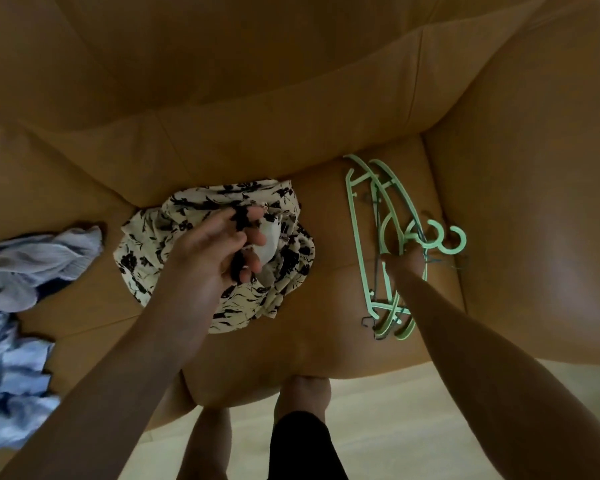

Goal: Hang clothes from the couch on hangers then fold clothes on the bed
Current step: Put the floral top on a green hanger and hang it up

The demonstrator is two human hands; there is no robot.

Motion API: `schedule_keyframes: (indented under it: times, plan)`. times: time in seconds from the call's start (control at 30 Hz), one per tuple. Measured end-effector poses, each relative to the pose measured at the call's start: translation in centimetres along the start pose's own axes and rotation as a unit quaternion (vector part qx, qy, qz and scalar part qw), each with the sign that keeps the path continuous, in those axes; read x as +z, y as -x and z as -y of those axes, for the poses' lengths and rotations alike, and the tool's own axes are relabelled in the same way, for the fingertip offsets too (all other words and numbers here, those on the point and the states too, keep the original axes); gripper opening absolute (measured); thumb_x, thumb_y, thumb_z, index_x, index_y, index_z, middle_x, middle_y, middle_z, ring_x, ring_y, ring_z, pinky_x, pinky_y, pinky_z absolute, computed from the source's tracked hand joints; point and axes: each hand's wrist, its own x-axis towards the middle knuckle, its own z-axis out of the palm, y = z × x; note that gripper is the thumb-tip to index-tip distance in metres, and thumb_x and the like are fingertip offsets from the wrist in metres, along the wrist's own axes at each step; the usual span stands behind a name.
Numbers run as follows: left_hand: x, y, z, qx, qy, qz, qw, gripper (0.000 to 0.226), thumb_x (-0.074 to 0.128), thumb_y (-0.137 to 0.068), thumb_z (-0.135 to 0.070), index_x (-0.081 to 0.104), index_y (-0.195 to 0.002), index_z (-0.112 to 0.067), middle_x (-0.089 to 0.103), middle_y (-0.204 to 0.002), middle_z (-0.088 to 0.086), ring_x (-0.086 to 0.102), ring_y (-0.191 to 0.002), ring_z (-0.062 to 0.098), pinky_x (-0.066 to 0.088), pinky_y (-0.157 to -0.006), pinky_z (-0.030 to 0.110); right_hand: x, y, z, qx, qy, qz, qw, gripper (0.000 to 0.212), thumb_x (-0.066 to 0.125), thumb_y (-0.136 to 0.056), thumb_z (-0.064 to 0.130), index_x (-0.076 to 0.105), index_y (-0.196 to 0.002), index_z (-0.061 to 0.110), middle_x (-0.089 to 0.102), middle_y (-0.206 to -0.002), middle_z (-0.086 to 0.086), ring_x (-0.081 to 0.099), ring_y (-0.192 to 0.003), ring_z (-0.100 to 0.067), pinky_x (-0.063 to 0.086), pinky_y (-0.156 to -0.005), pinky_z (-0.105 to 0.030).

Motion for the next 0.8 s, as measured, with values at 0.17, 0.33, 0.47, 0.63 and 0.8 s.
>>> schedule_keyframes:
  times: [0.17,0.33,0.47,0.63,0.8]
  plan:
    - [-0.7,0.1,0.1,0.009,-0.011,-0.015,1.000,0.033,0.039,-0.104,-0.006,0.069,-0.117,-0.015,0.067,-0.087,0.003,0.055,-0.070,0.017,0.042,-0.060,0.026,0.9,0.6,-0.9,-0.023,-0.075,-0.035,0.996,0.033,0.062,-0.096,0.025,0.062,-0.125,0.011,0.070,-0.118,-0.012,0.063,-0.112,-0.036,0.050,-0.094,-0.041]
    - [-1.8,2.1,-2.1,0.051,-0.022,-0.031,0.998,0.040,0.034,-0.105,-0.001,0.071,-0.110,-0.014,0.066,-0.083,0.004,0.057,-0.066,0.016,0.045,-0.059,0.025,-0.7,6.7,-0.1,-0.090,-0.124,-0.029,0.988,0.019,0.056,-0.101,0.020,0.068,-0.108,0.007,0.071,-0.100,-0.015,0.066,-0.096,-0.035,0.051,-0.085,-0.044]
    - [-3.4,5.0,-4.9,0.095,-0.062,-0.049,0.992,0.046,0.032,-0.103,0.009,0.071,-0.109,-0.015,0.065,-0.086,0.005,0.058,-0.069,0.019,0.050,-0.060,0.029,-4.0,13.0,0.6,-0.169,-0.142,-0.060,0.973,0.014,0.053,-0.101,0.030,0.063,-0.092,0.027,0.069,-0.085,-0.002,0.067,-0.085,-0.028,0.055,-0.080,-0.050]
    - [-6.1,8.4,-8.2,0.132,-0.071,-0.065,0.987,0.050,0.037,-0.095,0.021,0.073,-0.106,-0.010,0.065,-0.084,0.012,0.060,-0.074,0.024,0.052,-0.065,0.037,-9.3,19.7,5.2,-0.290,-0.157,-0.037,0.943,0.010,0.054,-0.104,0.018,0.064,-0.103,0.021,0.069,-0.089,-0.004,0.066,-0.083,-0.028,0.055,-0.076,-0.053]
    - [-9.1,14.0,-13.7,0.193,-0.061,-0.090,0.975,0.039,0.042,-0.097,0.020,0.070,-0.112,-0.002,0.064,-0.087,0.019,0.063,-0.073,0.025,0.053,-0.058,0.028,-15.7,26.7,14.3,-0.451,-0.120,0.016,0.884,0.013,0.059,-0.101,0.014,0.065,-0.092,0.020,0.067,-0.080,-0.006,0.066,-0.077,-0.026,0.052,-0.070,-0.042]
